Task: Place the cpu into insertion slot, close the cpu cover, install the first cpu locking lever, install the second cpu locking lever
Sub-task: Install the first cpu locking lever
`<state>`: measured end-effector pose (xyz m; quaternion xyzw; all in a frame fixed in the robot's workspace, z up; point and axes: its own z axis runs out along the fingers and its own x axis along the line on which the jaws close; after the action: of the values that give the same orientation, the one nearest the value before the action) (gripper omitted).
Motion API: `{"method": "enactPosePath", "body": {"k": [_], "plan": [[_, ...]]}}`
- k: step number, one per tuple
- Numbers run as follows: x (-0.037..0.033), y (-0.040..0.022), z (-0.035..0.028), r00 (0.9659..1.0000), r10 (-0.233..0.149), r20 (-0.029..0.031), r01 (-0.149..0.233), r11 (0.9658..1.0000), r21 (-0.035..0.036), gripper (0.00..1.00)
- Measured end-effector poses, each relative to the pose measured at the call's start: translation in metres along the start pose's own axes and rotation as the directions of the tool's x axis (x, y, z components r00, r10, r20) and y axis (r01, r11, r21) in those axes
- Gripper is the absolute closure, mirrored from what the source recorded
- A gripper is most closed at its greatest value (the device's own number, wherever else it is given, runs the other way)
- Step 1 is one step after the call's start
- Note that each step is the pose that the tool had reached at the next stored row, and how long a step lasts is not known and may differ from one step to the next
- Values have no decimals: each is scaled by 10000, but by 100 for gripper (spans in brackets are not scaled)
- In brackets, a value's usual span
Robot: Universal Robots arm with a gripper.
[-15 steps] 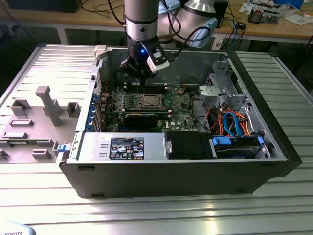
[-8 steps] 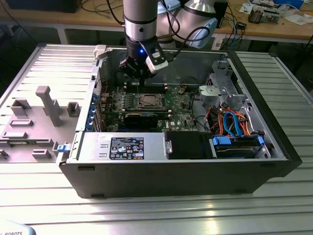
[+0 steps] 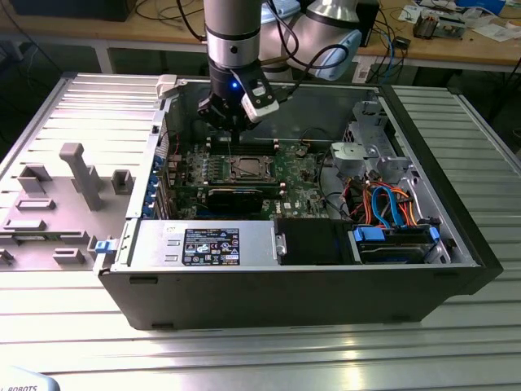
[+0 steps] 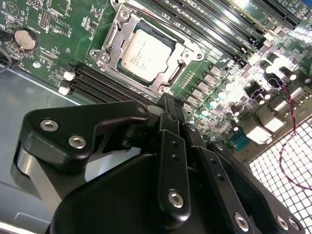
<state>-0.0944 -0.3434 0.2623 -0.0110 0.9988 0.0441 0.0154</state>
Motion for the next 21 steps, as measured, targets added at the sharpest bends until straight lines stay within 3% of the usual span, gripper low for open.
{"method": "enactPosePath", "body": {"k": [10, 21], "plan": [[69, 1, -2, 10000, 0, 1, 0, 10000, -1, 89], [254, 6, -7, 10000, -5, 1, 5, 10000, -26, 89]]}}
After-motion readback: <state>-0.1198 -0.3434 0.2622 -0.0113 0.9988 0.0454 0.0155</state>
